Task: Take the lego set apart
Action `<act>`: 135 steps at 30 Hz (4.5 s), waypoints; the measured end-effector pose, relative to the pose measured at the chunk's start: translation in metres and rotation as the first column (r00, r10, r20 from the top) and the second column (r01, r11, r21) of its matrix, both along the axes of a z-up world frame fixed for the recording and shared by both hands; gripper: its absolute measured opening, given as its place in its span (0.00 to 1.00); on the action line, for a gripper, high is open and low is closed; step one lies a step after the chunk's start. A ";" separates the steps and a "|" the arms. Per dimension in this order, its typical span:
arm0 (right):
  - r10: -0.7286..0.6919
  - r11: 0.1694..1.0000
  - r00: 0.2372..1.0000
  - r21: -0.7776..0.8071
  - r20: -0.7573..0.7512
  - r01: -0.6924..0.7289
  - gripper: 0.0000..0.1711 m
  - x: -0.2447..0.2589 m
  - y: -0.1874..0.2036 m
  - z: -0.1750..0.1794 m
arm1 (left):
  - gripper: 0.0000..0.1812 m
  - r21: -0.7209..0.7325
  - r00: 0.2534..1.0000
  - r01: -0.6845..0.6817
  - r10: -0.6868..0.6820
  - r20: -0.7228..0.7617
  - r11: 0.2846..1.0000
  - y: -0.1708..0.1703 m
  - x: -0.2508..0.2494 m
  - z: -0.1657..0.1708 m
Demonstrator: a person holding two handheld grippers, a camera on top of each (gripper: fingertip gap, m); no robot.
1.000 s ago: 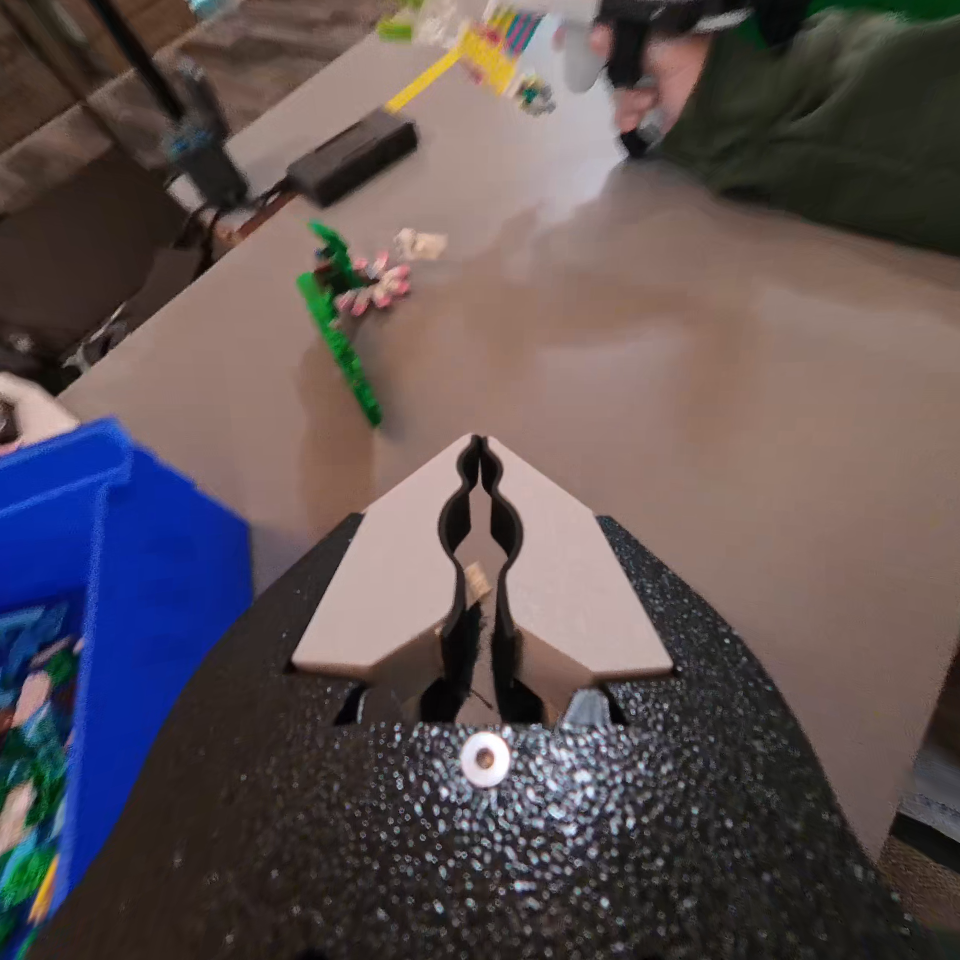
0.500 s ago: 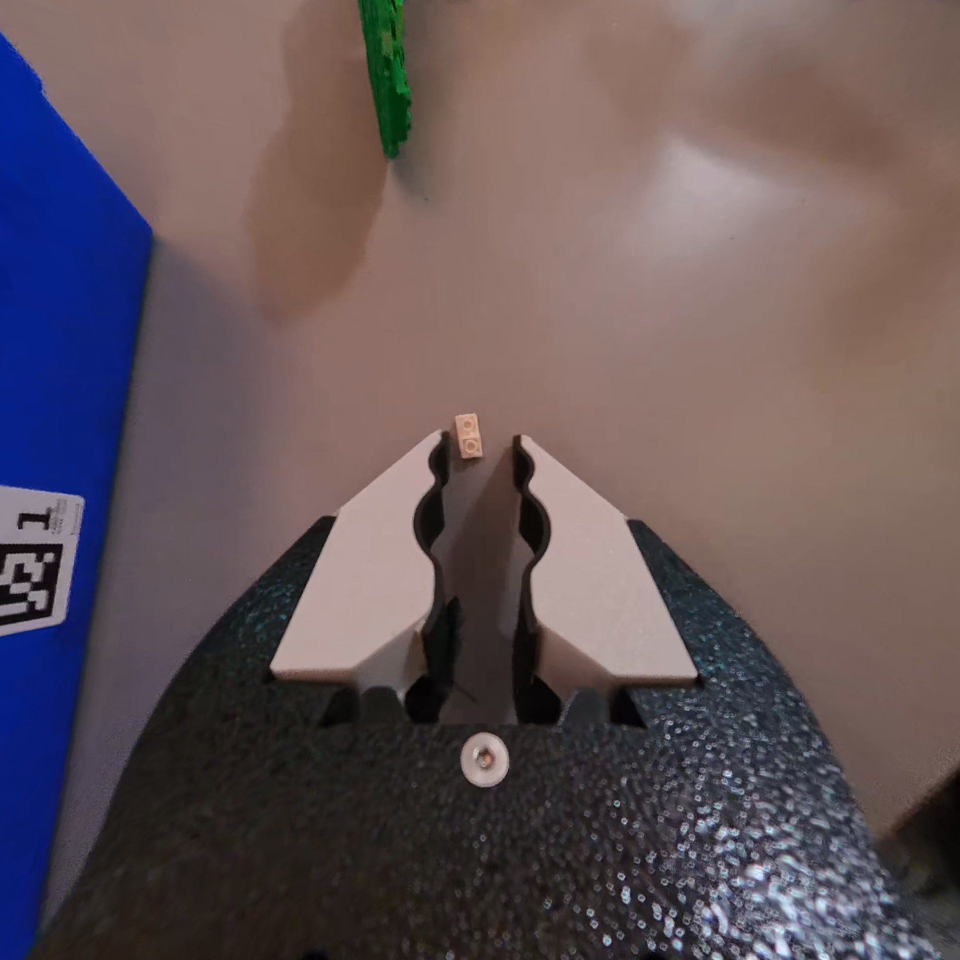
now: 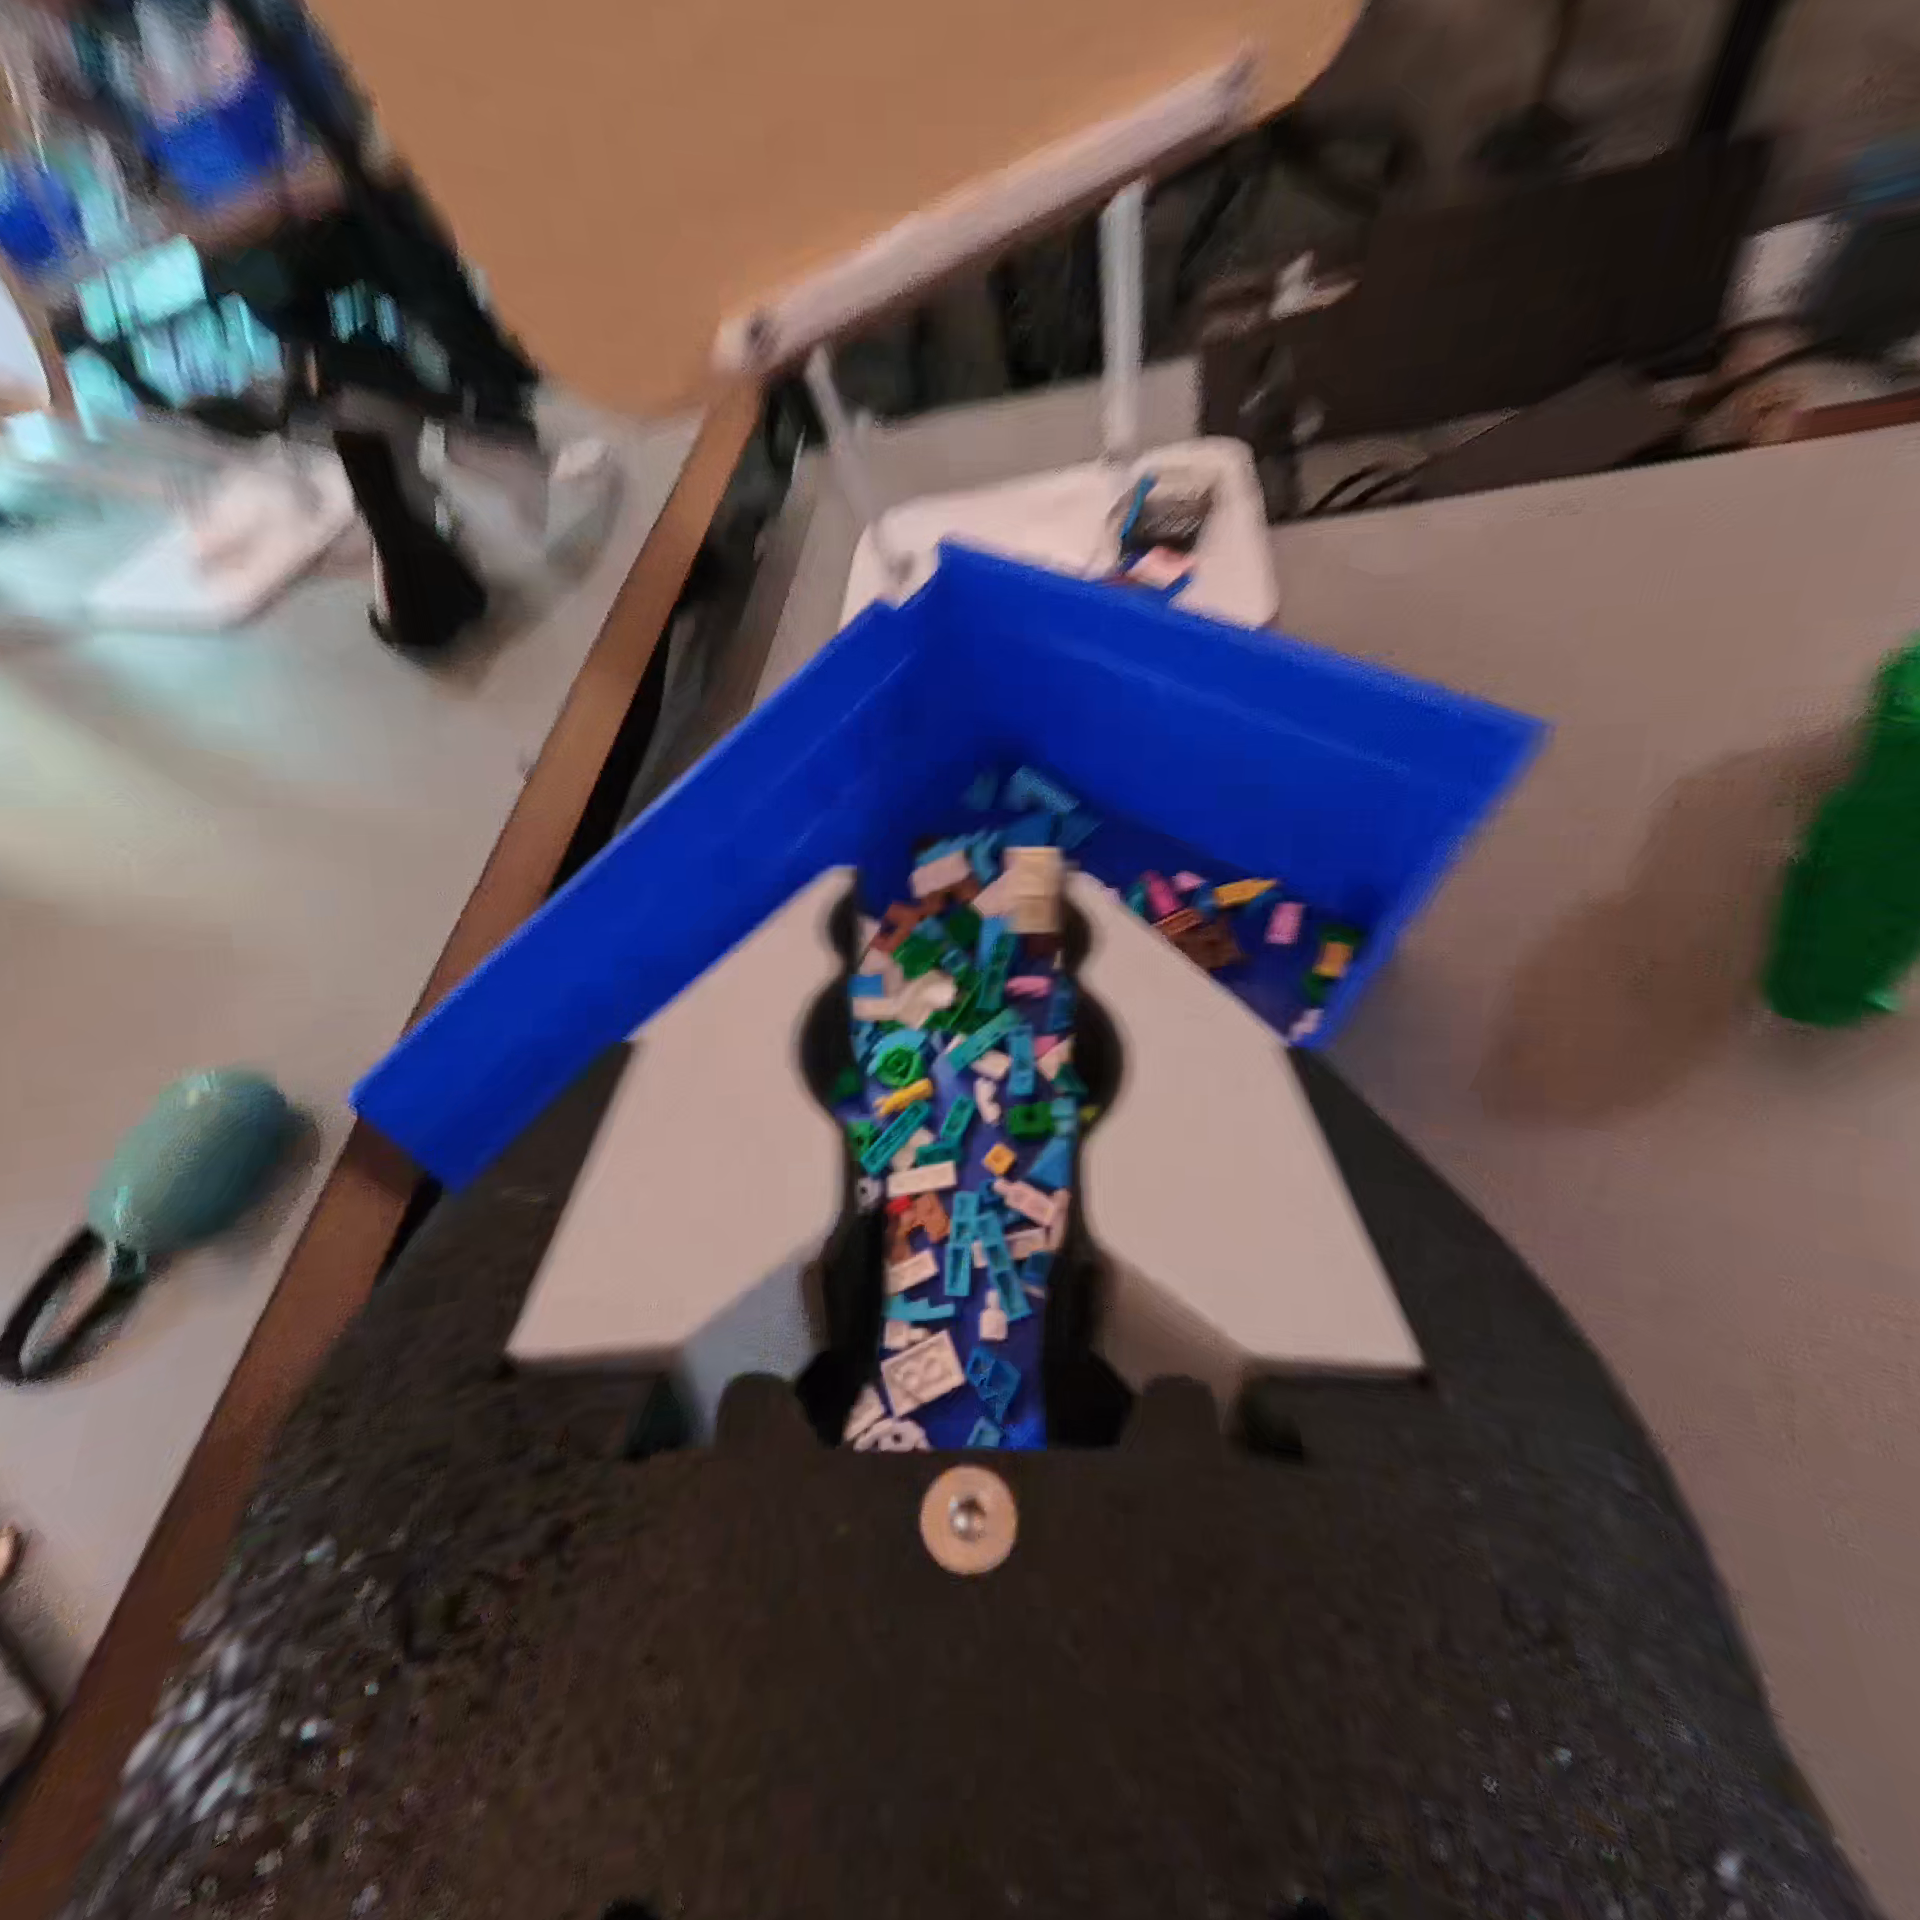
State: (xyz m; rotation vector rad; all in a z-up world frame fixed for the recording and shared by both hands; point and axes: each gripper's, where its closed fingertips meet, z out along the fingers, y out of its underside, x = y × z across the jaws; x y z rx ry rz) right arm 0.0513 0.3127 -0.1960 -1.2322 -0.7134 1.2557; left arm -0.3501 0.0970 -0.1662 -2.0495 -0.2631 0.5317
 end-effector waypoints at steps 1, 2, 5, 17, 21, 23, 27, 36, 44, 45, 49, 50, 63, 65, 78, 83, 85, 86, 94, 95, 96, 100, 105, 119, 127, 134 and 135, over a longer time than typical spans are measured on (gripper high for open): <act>0.010 1.000 1.000 -0.012 -0.011 -0.010 0.03 0.001 0.000 0.001 | 0.35 -0.047 0.997 -0.052 0.055 0.059 0.998 0.002 -0.017 -0.009; 0.014 1.000 1.000 -0.020 -0.018 -0.014 0.03 0.001 0.001 0.001 | 0.38 -0.081 0.990 -0.089 0.097 0.102 0.993 0.004 -0.030 -0.016; 0.014 1.000 1.000 -0.027 -0.023 -0.015 0.03 0.002 0.002 0.001 | 0.47 -0.086 0.985 -0.140 0.148 0.092 0.986 0.008 -0.041 -0.016; -0.374 0.687 0.881 0.724 0.290 0.054 0.03 -0.037 -0.046 -0.016 | 0.30 -0.162 0.488 0.667 -0.591 -0.643 0.727 0.116 0.292 -0.042; -0.430 0.491 0.840 0.867 0.331 -0.090 0.03 -0.053 -0.073 -0.032 | 0.28 -0.234 0.392 0.671 -0.605 -0.693 0.703 0.136 0.316 -0.074; -0.441 0.420 0.830 0.896 0.341 -0.145 0.03 -0.057 -0.083 -0.039 | 0.23 -0.220 0.409 0.681 -0.612 -0.677 0.698 0.137 0.311 -0.075; -0.458 0.308 0.817 0.924 0.351 -0.225 0.03 -0.064 -0.096 -0.049 | 0.07 -0.223 0.400 0.718 -0.653 -0.643 0.660 0.136 0.309 -0.081; -0.485 0.265 0.797 0.929 0.361 -0.259 0.03 -0.065 -0.096 -0.056 | 0.04 -0.310 0.358 0.687 -0.677 -0.643 0.657 0.139 0.301 -0.095; -0.571 0.366 0.671 0.878 0.473 -0.308 0.20 -0.070 -0.065 -0.080 | 0.03 -0.344 0.321 0.711 -0.719 -0.616 0.613 0.144 0.306 -0.109; -0.567 0.364 0.668 0.874 0.482 -0.322 0.14 -0.069 -0.067 -0.083 | 0.03 -0.334 0.324 0.718 -0.718 -0.616 0.610 0.145 0.308 -0.108; -0.589 0.378 0.644 0.871 0.488 -0.314 0.07 -0.069 -0.063 -0.084 | 0.03 -0.282 0.359 0.751 -0.728 -0.584 0.597 0.145 0.310 -0.105; -0.589 0.409 0.641 0.866 0.492 -0.289 0.07 -0.069 -0.062 -0.081 | 0.03 -0.256 0.380 0.759 -0.727 -0.572 0.598 0.145 0.309 -0.103; -0.636 0.460 0.632 0.875 0.444 -0.151 0.07 -0.054 -0.044 -0.068 | 0.12 -0.201 0.563 0.755 -0.774 -0.290 0.624 0.140 0.291 -0.116; -0.624 0.430 0.646 0.883 0.440 -0.186 0.07 -0.055 -0.050 -0.069 | 0.27 -0.228 0.577 0.740 -0.771 -0.269 0.633 0.141 0.290 -0.123; -0.650 0.364 0.609 0.890 0.454 -0.275 0.07 -0.059 -0.057 -0.081 | 0.03 -0.337 0.446 0.652 -0.703 -0.554 0.679 0.137 0.281 -0.103; -0.660 0.489 0.585 0.861 0.472 -0.142 0.07 -0.038 -0.031 -0.072 | 0.03 -0.114 0.635 0.709 -0.700 -0.326 0.696 0.127 0.256 -0.083; -0.658 0.425 0.589 0.877 0.469 -0.224 0.07 -0.047 -0.045 -0.080 | 0.06 -0.147 0.557 0.780 -0.781 -0.282 0.609 0.124 0.285 -0.098; -0.648 0.412 0.600 0.878 0.469 -0.242 0.07 -0.049 -0.051 -0.081 | 0.16 -0.199 0.533 0.781 -0.798 -0.281 0.592 0.125 0.292 -0.108; -0.580 0.270 0.666 0.882 0.469 -0.386 0.07 -0.047 -0.099 -0.093 | 0.26 -0.368 0.312 0.807 -0.862 -0.399 0.462 0.119 0.329 -0.131; -0.573 0.259 0.673 0.883 0.467 -0.392 0.07 -0.048 -0.102 -0.093 | 0.19 -0.377 0.288 0.809 -0.863 -0.415 0.452 0.118 0.333 -0.131; -0.572 0.254 0.676 0.884 0.465 -0.393 0.07 -0.047 -0.104 -0.093 | 0.10 -0.375 0.279 0.811 -0.861 -0.426 0.449 0.117 0.337 -0.129; -0.578 0.290 0.670 0.885 0.466 -0.366 0.07 -0.046 -0.098 -0.091 | 0.03 -0.365 0.305 0.810 -0.861 -0.406 0.459 0.118 0.338 -0.124; -0.696 0.363 0.539 0.880 0.475 -0.306 0.07 -0.028 -0.064 -0.092 | 0.03 -0.415 0.444 0.637 -0.749 -0.492 0.650 0.127 0.286 -0.114; -0.613 0.434 0.608 0.858 0.504 -0.274 0.07 -0.019 -0.068 -0.086 | 0.46 -0.060 0.447 0.893 -0.894 0.024 0.445 0.118 0.351 -0.124; 0.024 0.943 0.919 0.295 0.394 -0.151 0.07 -0.008 -0.087 -0.017 | 0.38 0.249 0.347 0.906 -0.938 0.023 0.341 0.107 0.376 -0.085; 0.436 0.894 0.898 -0.152 0.068 -0.422 0.07 0.004 -0.095 -0.001 | 0.34 0.491 0.170 0.827 -0.955 0.244 0.272 0.107 0.409 -0.067; 0.454 0.882 0.890 -0.167 0.048 -0.441 0.07 0.004 -0.096 -0.002 | 0.33 0.495 0.147 0.829 -0.955 0.256 0.260 0.106 0.415 -0.068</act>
